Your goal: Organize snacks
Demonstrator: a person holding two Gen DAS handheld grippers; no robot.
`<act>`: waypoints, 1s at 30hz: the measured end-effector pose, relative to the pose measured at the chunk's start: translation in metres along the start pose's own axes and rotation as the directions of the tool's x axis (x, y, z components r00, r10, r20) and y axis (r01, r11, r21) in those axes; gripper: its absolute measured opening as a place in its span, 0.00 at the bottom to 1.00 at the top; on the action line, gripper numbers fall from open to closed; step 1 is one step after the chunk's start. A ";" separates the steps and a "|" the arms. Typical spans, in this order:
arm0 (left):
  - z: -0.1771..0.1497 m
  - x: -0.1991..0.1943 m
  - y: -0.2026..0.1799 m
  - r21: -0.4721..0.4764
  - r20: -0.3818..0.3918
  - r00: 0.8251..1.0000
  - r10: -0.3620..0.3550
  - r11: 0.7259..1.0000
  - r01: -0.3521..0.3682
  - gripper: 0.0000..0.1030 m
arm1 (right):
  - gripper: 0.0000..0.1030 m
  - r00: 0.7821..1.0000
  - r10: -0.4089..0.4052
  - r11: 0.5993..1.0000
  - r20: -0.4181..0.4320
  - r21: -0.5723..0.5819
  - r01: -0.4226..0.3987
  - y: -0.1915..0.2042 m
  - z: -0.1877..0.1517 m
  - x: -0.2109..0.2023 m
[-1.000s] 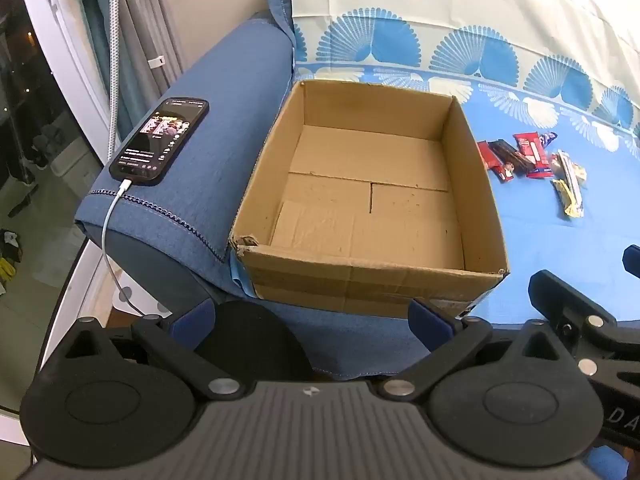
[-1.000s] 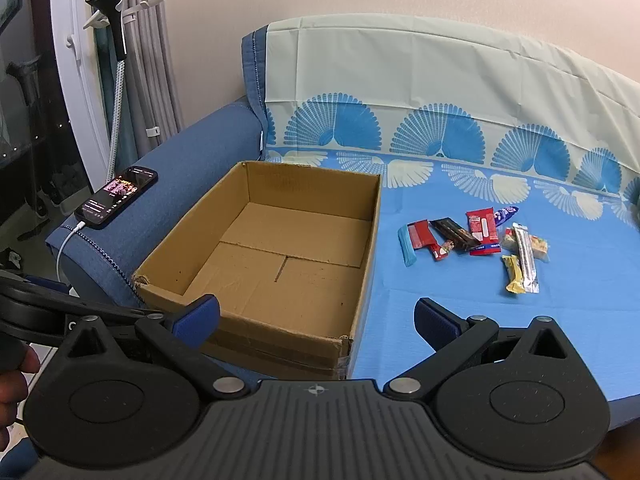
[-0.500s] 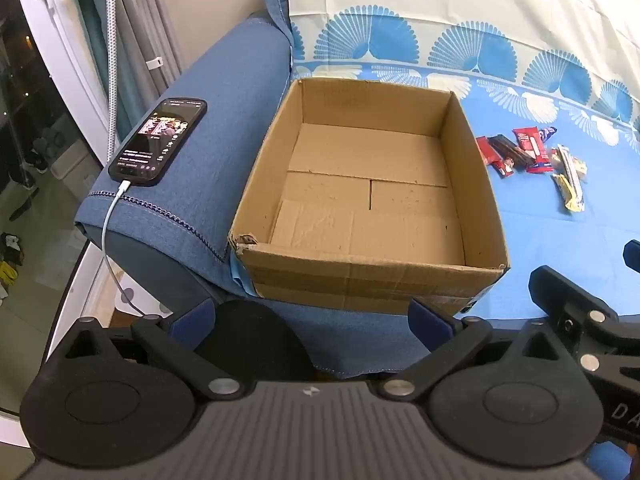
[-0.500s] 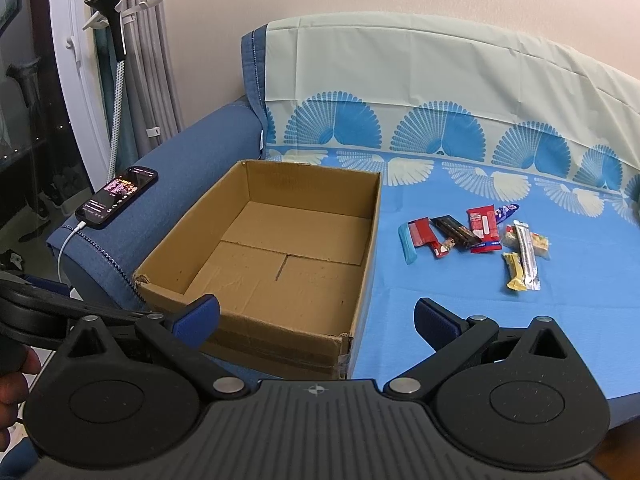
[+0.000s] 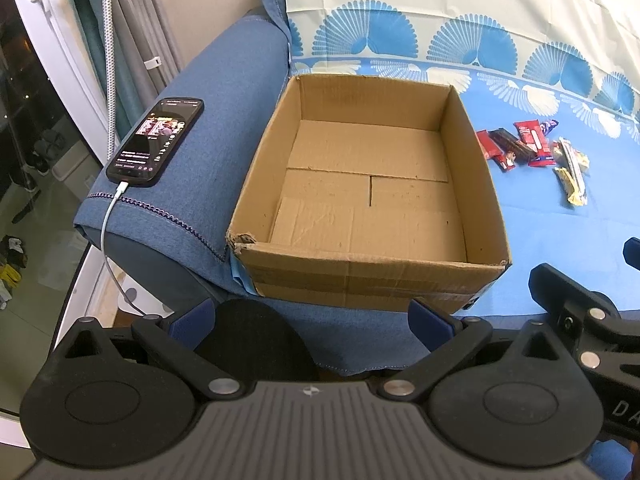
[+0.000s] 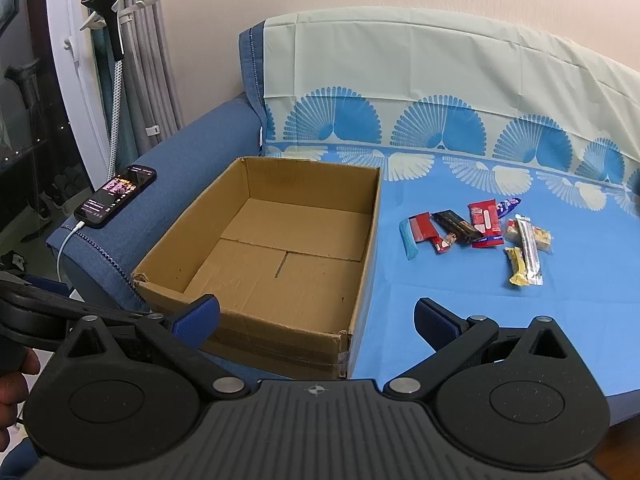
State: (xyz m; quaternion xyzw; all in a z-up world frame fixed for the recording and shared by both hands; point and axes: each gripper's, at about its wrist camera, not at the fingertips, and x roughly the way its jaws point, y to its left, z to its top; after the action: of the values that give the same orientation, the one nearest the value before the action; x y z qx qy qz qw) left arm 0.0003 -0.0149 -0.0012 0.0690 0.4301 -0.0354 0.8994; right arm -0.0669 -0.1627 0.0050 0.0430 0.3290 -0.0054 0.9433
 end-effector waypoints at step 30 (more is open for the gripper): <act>0.034 0.014 -0.093 0.186 -0.037 0.999 -0.028 0.982 0.035 1.00 | 1.00 0.987 -0.159 0.956 -0.032 0.246 0.162 -0.109 -0.010 0.014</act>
State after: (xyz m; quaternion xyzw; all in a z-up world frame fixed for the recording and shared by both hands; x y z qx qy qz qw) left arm 0.0236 -0.1124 0.0007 0.1466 0.4415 -0.0885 0.8808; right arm -0.0657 -0.2700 -0.0198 0.1335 0.3337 -0.1224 0.9251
